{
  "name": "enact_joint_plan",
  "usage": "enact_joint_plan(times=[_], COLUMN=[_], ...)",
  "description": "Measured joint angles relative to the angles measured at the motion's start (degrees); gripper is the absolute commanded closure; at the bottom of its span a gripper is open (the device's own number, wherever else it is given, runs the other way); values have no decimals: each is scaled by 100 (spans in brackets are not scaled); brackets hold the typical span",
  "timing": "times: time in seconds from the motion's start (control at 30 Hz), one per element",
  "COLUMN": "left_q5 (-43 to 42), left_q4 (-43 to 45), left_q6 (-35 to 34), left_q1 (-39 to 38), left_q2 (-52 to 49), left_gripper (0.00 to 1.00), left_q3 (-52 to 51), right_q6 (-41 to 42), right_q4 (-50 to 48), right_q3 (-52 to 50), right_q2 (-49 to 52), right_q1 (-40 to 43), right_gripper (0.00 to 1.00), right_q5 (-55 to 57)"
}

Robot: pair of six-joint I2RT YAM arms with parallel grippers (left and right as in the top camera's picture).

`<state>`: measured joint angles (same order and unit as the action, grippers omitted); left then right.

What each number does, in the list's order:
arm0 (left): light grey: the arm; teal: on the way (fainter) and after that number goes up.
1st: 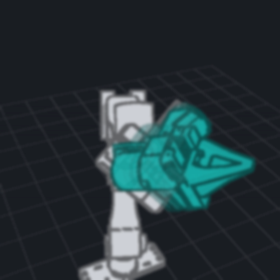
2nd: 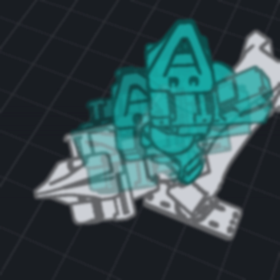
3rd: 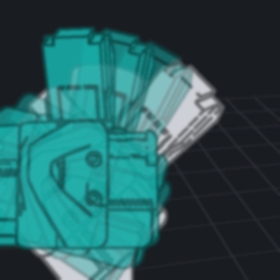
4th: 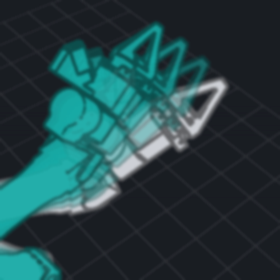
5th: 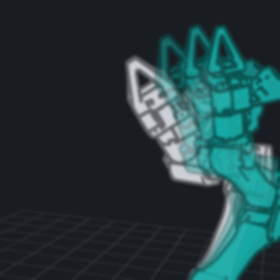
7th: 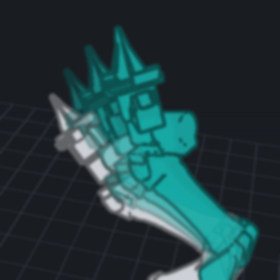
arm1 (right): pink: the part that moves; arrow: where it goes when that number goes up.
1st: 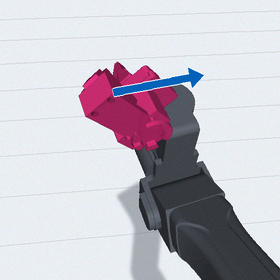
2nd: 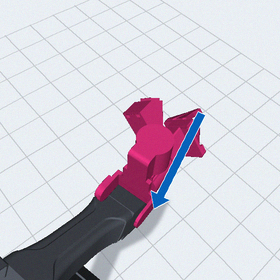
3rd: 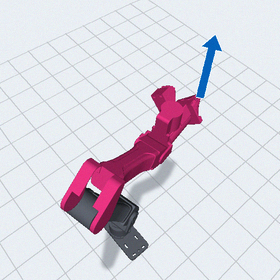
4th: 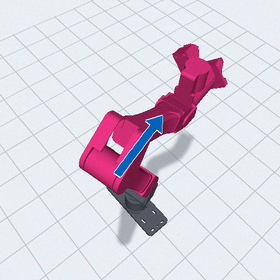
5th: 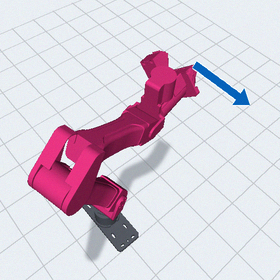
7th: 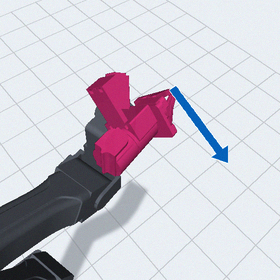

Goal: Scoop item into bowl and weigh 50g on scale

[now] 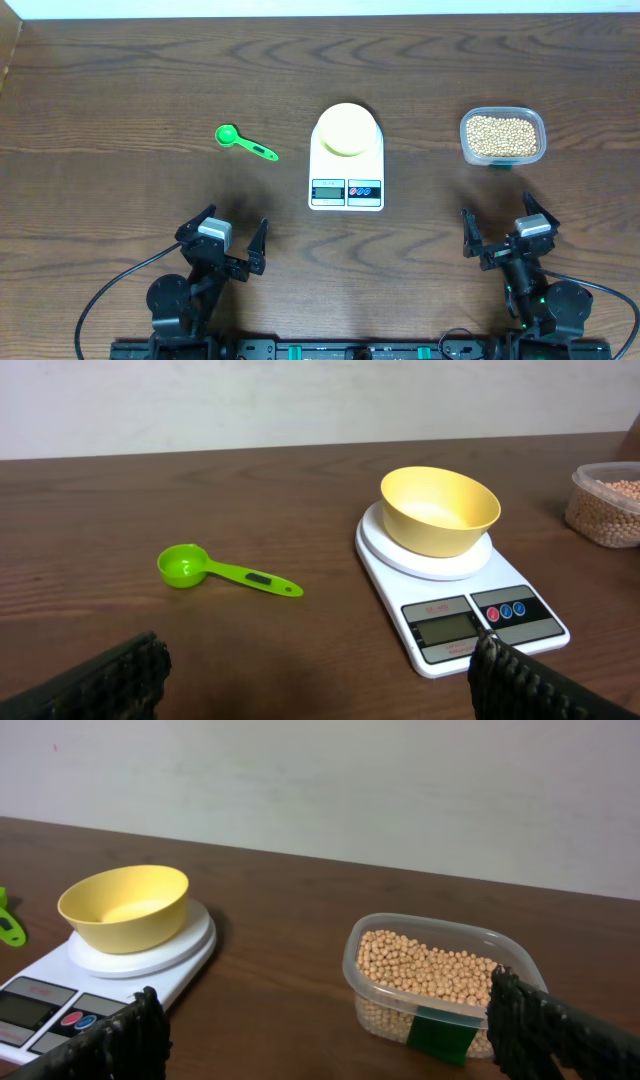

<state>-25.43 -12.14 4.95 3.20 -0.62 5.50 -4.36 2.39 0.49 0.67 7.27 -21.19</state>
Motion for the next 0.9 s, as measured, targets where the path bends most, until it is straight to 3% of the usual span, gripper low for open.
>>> enact_joint_plan(times=[0.47,0.8,0.9], left_q5=[0,17,37], left_q4=[55,138,116], left_q6=[-2,-426,-479], left_q1=[0,0,0], left_q2=[0,-201,-671], left_gripper=[2,2,2], left_q3=[-11,197,688], right_q6=[0,35,306], right_q4=[0,-15,-787], right_q3=[0,0,-13], right_q2=[0,0,13], right_q1=[0,0,0], right_gripper=[1,1,1], right_q5=[2,-7,-74])
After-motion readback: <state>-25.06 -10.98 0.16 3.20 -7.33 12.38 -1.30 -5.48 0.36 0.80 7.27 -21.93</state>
